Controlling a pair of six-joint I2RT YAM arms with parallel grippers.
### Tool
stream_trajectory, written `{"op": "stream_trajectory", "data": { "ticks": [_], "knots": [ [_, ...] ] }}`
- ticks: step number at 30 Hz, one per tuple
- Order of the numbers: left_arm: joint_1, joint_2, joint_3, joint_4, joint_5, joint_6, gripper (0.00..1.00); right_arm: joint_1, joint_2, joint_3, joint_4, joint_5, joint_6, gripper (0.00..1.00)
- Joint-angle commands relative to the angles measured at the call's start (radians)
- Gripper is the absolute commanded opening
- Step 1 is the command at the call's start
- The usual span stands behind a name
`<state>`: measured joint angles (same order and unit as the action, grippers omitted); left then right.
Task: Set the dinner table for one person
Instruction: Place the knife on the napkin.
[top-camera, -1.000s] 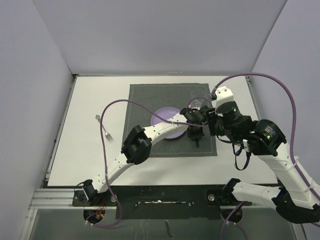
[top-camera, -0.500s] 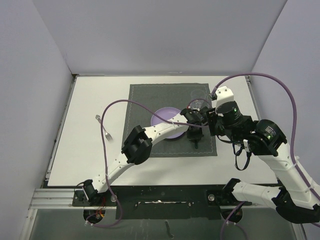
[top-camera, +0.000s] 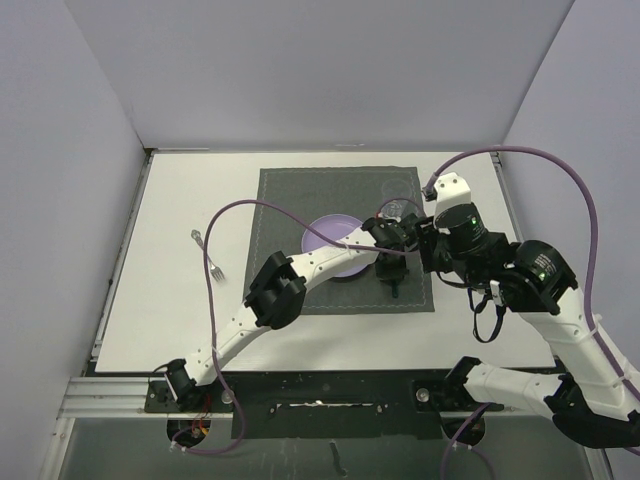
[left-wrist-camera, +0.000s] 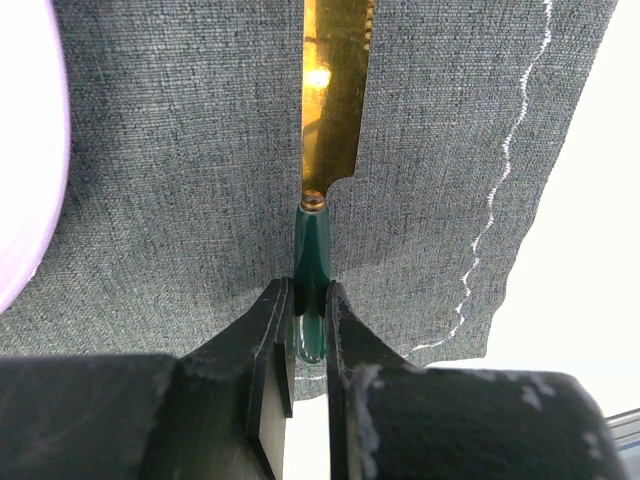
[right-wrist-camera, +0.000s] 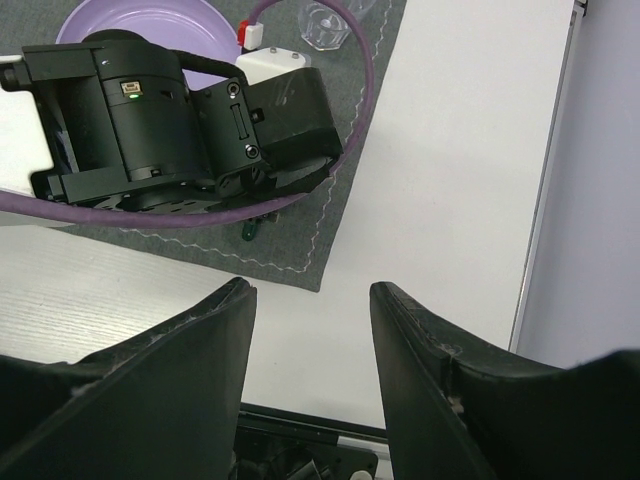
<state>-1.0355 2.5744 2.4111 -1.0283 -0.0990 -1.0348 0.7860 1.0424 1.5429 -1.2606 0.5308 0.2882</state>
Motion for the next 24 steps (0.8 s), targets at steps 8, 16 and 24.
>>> {"op": "stream_trajectory", "data": {
  "ticks": [8, 16, 24],
  "knots": [
    [-0.009, 0.029, 0.067, 0.046, 0.012, -0.002, 0.00, -0.002, -0.019, 0.025, 0.015, 0.032, 0.000, 0.50],
    [-0.003, 0.025, 0.054, 0.091, 0.048, 0.021, 0.00, -0.003, -0.020, 0.016, 0.017, 0.034, 0.000, 0.50],
    [0.005, 0.026, 0.049, 0.084, 0.036, 0.020, 0.00, -0.002, -0.023, 0.014, 0.014, 0.043, -0.004, 0.50]
  ]
}}
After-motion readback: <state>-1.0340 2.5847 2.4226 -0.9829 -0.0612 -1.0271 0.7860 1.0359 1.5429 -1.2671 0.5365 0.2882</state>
